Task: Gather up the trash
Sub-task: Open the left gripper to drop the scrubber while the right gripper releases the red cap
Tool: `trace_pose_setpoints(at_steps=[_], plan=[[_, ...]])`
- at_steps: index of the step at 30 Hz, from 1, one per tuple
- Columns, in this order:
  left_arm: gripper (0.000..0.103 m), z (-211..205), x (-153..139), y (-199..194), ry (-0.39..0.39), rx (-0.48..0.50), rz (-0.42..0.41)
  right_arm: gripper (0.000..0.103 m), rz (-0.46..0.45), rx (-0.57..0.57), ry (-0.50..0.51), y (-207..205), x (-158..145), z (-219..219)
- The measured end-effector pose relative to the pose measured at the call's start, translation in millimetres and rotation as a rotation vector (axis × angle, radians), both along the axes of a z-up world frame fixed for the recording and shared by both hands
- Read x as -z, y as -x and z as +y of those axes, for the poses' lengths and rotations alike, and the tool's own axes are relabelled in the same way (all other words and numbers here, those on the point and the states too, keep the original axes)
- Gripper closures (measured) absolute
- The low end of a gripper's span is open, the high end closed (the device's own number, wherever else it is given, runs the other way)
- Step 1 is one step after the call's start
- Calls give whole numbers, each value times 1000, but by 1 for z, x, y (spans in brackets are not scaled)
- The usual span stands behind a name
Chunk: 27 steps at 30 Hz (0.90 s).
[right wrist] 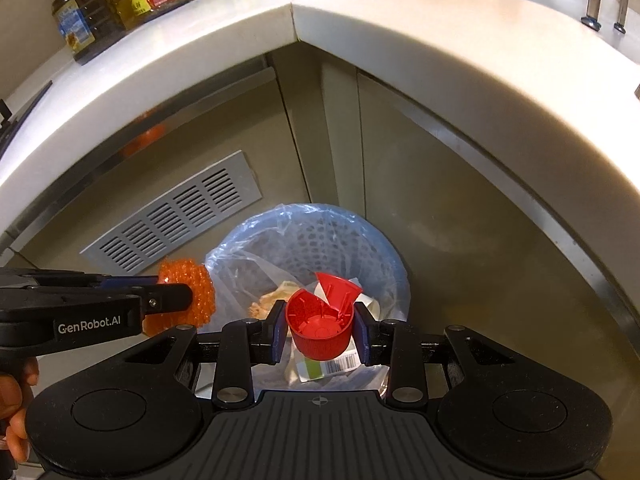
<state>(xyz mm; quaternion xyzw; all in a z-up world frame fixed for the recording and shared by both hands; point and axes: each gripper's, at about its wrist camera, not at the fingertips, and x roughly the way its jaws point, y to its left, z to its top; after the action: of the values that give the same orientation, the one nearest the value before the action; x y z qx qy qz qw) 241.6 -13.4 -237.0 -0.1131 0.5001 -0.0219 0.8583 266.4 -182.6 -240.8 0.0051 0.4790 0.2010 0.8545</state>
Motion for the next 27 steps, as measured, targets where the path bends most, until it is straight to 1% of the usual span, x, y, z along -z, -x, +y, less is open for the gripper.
trace_pose_setpoints(at_steps=[3, 4, 5, 6, 7, 11, 17, 24, 27], plan=[[78, -1, 13, -7, 2, -4, -1, 69, 10, 6, 5, -5, 10, -1], [74, -1, 17, -8, 7, -7, -4, 69, 13, 9, 6, -6, 13, -2], [62, -2, 22, -10, 9, -6, 1, 69, 17, 11, 8, -7, 16, -2], [55, -2, 26, -11, 3, -11, 7, 69, 22, 13, 9, -9, 19, -2], [52, -2, 28, -12, 2, -17, 8, 69, 26, 15, 9, -9, 21, -2], [52, 0, 28, -5, 1, -31, 11, 69, 33, 12, 11, -11, 25, -2], [52, 8, 22, 7, 0, -66, 16, 69, 25, -4, -4, -15, 22, 4], [52, 17, 21, 9, -4, -89, 12, 69, 13, -34, -23, -25, 21, 14], [52, 21, 21, 10, -3, -98, 12, 68, 14, -27, -49, -27, 23, 15]])
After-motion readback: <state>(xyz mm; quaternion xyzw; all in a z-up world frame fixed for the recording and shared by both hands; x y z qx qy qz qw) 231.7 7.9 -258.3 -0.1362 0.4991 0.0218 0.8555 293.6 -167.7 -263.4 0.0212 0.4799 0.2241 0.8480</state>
